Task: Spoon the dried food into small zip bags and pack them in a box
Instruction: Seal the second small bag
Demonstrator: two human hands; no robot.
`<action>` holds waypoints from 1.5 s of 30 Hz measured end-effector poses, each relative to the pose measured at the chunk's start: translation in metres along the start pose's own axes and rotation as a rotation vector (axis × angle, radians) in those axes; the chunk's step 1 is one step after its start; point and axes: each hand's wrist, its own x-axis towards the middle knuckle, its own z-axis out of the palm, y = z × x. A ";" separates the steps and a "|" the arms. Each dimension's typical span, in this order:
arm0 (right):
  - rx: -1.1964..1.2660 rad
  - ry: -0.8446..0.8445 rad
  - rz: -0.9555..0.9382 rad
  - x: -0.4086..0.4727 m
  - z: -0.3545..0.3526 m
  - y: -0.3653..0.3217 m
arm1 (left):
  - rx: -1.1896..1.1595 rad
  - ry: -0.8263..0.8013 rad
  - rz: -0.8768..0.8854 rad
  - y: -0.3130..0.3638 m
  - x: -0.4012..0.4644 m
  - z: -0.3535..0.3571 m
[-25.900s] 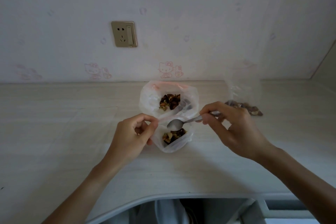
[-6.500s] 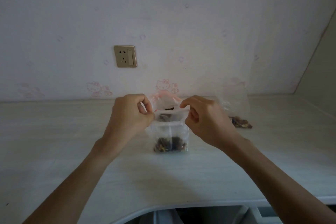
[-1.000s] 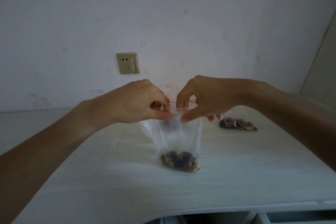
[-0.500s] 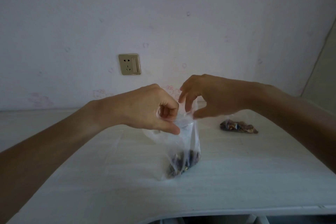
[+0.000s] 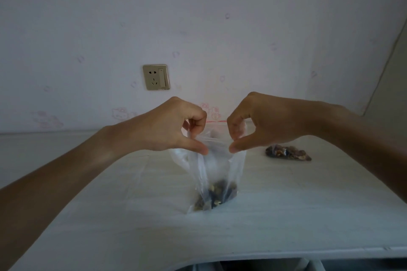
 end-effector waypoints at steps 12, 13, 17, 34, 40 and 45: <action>0.021 0.266 0.046 -0.001 0.016 0.013 | -0.298 0.212 -0.123 -0.028 -0.031 0.012; 0.024 0.325 0.062 -0.002 0.021 0.015 | -0.389 0.231 -0.140 -0.031 -0.034 0.017; 0.088 0.545 0.138 -0.007 0.054 0.023 | -0.677 0.436 -0.252 -0.040 -0.050 0.053; 1.153 0.440 0.461 -0.014 0.175 0.025 | -0.872 0.397 -0.489 -0.028 -0.045 0.138; 1.278 0.657 0.620 -0.035 0.179 0.045 | -0.797 0.427 -0.408 -0.032 -0.028 0.161; 1.127 0.954 0.747 -0.078 0.155 0.106 | -0.329 0.234 -0.243 -0.052 -0.031 0.186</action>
